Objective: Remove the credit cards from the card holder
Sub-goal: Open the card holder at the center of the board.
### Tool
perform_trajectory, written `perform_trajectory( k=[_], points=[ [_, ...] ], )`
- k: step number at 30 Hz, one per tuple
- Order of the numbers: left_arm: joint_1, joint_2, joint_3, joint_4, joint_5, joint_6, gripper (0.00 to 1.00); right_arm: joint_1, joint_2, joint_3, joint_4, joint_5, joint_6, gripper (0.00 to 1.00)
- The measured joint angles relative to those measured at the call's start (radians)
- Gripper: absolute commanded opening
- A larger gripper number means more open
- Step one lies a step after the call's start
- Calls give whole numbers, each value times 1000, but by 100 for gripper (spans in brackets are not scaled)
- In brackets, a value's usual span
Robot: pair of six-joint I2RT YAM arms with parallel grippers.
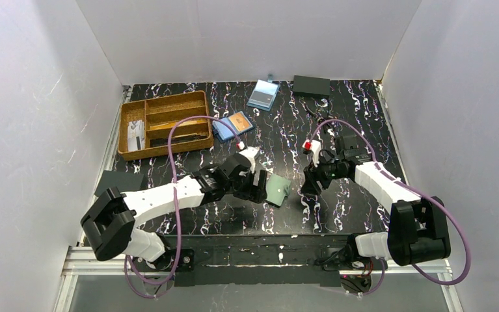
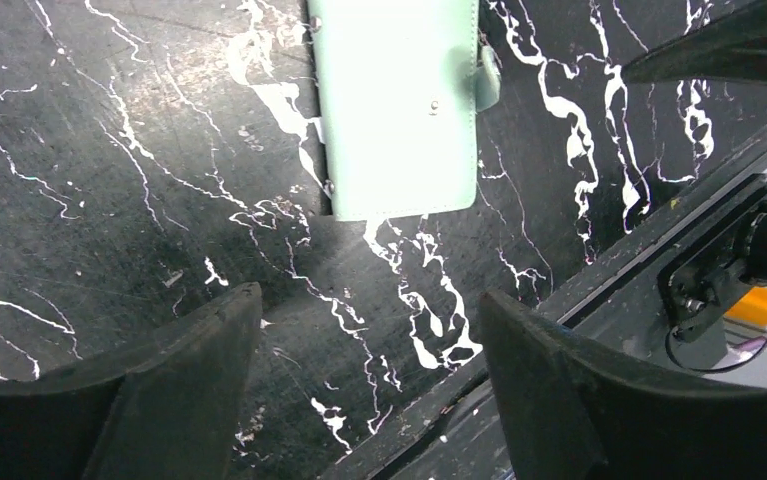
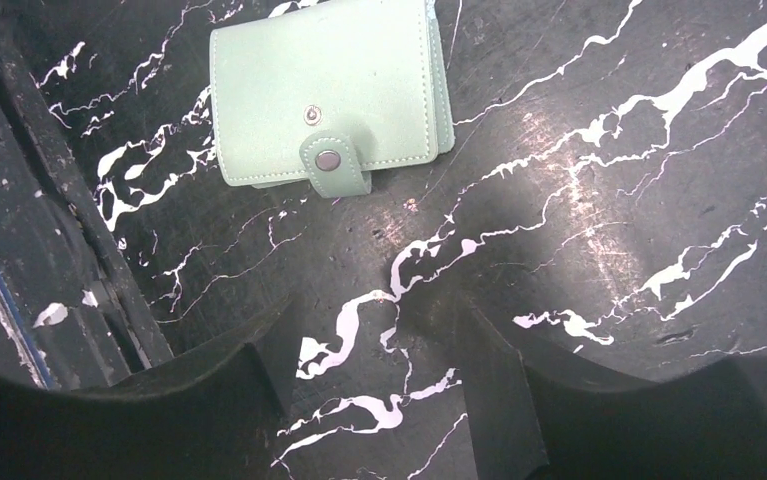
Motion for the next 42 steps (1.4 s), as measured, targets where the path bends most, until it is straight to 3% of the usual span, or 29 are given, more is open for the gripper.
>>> perform_trajectory(
  k=[1, 3, 12, 21, 26, 35, 39, 42],
  points=[
    [-19, 7, 20, -20, -21, 21, 93, -3, 0, 0, 0, -6, 1, 65],
    [-58, 33, 63, -54, -68, 50, 95, -19, 2, 5, -2, -13, 3, 65],
    [-200, 331, 319, -177, -247, 116, 93, -95, 21, 26, 0, -22, 26, 65],
    [-307, 537, 553, -392, -491, 101, 75, -125, 32, 37, -1, -24, 35, 65],
    [-320, 587, 603, -426, -518, 106, 65, -127, 39, 38, -1, -24, 35, 65],
    [-319, 665, 687, -454, -530, 129, 60, -140, 40, 38, -2, -23, 35, 65],
    [-318, 694, 706, -459, -542, 133, 48, -145, 41, 39, -2, -23, 35, 65],
    [-318, 719, 730, -472, -568, 131, 31, -146, 43, 39, -6, -22, 34, 65]
  ],
)
